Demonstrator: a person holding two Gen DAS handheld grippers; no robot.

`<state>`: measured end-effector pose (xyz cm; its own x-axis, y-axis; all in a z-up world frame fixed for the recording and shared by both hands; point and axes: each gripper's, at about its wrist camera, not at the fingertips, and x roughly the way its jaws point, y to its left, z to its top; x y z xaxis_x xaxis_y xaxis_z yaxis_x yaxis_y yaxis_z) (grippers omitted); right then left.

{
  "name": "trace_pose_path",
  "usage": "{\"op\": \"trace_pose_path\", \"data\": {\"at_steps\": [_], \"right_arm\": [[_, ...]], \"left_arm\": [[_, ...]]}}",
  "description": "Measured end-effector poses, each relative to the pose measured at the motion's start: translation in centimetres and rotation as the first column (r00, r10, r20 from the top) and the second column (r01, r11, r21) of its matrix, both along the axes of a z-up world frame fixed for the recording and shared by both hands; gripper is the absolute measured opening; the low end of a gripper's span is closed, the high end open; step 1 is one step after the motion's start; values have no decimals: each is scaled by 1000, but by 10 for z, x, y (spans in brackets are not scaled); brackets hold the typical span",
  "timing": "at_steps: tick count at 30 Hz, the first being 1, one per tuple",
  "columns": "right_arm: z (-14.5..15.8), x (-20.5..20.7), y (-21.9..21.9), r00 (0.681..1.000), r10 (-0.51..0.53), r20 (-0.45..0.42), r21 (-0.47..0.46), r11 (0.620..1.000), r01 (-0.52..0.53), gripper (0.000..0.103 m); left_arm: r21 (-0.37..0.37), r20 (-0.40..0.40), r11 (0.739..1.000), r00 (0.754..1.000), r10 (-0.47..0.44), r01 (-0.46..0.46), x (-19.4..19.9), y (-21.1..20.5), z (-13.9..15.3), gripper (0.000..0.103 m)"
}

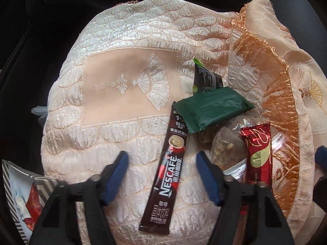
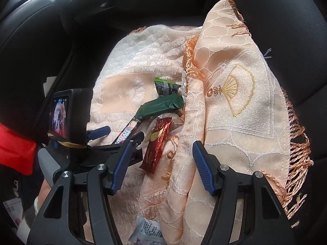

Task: Organize snacks
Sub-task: 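Grasp the Nescafe coffee stick with the left tool while the right tool grasps the red chocolate bar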

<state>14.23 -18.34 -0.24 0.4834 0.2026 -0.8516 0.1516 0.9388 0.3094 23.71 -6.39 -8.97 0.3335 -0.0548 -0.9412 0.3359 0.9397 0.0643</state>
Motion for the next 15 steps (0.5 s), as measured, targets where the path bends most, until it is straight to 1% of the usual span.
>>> {"op": "trace_pose_path", "data": {"at_steps": [1, 2, 5, 10, 11, 14, 15], "right_arm": [[0, 1, 0, 1000, 0, 0, -4, 1000, 0, 61], [-1, 1, 1, 1000, 0, 1, -10, 1000, 0, 61], [-2, 3, 4, 1000, -3, -3, -45, 999, 3, 61], [-9, 14, 16, 999, 14, -38, -126, 992, -18, 61], [-11, 17, 20, 998, 23, -52, -144, 989, -30, 61], [-17, 29, 34, 995, 53, -87, -203, 977, -70, 61], [-19, 33, 37, 993, 61, -96, -216, 973, -81, 61]], "left_arm": [[12, 3, 1000, 1000, -10, 10, 1, 0, 1, 35], [9, 0, 1000, 1000, -15, 15, 1, 1, 1, 27], [-11, 4, 1000, 1000, -9, 10, 1, 8, 5, 20], [-36, 41, 997, 997, 65, -63, -5, 30, 20, 15], [-45, 49, 997, 996, 72, -70, -7, 34, 24, 10], [-47, 68, 995, 993, 93, -90, -17, 45, 34, 10], [-59, 69, 994, 993, 93, -89, -22, 47, 37, 10]]}}
